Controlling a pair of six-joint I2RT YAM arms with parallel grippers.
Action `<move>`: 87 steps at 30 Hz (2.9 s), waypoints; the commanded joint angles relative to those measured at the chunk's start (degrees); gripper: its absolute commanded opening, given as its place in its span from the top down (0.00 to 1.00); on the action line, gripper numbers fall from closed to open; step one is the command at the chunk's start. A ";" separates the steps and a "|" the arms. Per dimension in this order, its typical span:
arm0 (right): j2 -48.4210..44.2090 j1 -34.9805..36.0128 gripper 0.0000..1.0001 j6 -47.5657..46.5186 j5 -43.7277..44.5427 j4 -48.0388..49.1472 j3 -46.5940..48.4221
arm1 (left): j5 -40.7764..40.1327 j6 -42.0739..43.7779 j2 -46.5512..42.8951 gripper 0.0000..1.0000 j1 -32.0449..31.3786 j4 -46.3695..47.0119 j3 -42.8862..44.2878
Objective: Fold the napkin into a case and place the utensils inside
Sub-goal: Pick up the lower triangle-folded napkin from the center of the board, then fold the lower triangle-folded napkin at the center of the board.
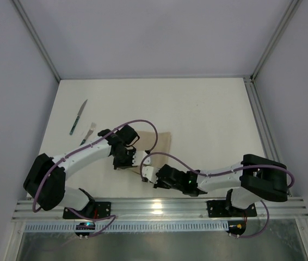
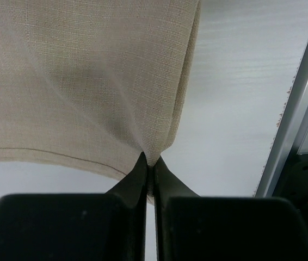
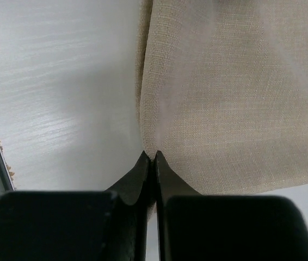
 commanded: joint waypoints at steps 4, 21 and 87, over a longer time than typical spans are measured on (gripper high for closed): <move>-5.73 -6.25 0.96 2.12 -18.64 -13.14 3.68 | 2.54 2.11 -2.35 1.00 0.48 -5.52 -0.81; -4.96 -27.87 0.96 5.28 -52.75 -16.22 5.87 | 6.59 4.41 -0.77 0.76 1.63 -2.63 -3.01; -26.05 -13.13 0.03 5.55 -15.78 10.29 -13.28 | 7.81 -15.72 -6.58 1.00 -1.45 14.69 -6.08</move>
